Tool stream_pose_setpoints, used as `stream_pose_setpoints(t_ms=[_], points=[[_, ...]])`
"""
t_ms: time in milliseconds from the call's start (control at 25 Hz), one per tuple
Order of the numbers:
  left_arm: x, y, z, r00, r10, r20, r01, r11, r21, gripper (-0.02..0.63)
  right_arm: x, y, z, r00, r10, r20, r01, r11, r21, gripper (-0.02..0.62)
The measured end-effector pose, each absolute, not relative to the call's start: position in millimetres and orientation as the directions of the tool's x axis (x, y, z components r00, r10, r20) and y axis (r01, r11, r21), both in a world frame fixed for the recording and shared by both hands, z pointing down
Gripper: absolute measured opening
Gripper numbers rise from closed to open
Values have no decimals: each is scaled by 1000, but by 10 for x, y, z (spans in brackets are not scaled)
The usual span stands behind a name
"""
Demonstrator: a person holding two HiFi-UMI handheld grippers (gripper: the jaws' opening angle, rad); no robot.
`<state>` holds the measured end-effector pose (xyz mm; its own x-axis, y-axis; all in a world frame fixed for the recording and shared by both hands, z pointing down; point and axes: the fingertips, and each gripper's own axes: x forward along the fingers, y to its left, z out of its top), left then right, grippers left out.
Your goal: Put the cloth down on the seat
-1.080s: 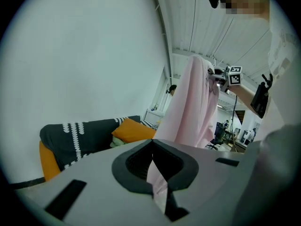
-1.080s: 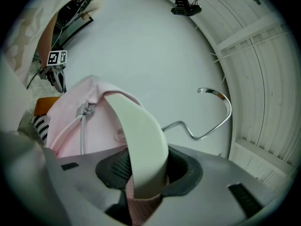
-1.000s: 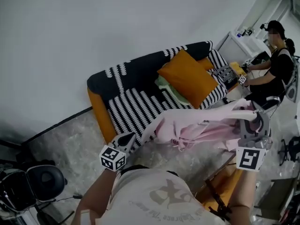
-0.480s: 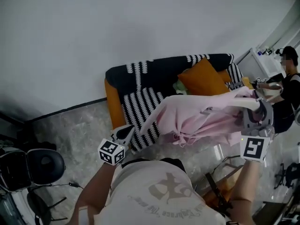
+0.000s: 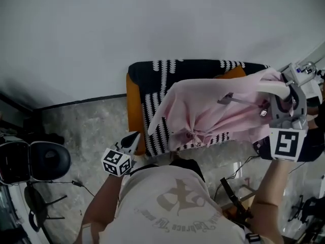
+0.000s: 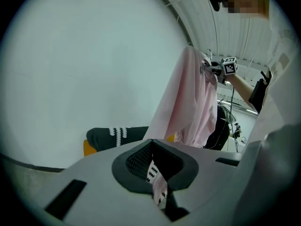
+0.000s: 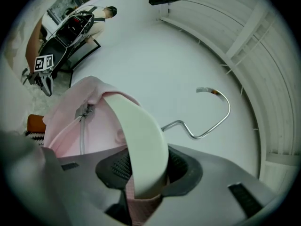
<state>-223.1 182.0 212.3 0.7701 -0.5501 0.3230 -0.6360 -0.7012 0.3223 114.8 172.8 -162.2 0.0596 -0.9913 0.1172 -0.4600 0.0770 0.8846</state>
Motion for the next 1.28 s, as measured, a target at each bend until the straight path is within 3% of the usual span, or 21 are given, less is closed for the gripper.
stream_pose_setpoints(t_ms=[720, 1280], points=[[-1916, 1391, 2208, 659, -670, 343, -752, -571, 330, 11, 909, 174, -1710, -209, -972, 109, -489, 201, 849, 158], [-1964, 1380, 2137, 576, -734, 360, -816, -495, 298, 11, 835, -459, -1979, -246, -968, -44, -523, 95, 847, 158]])
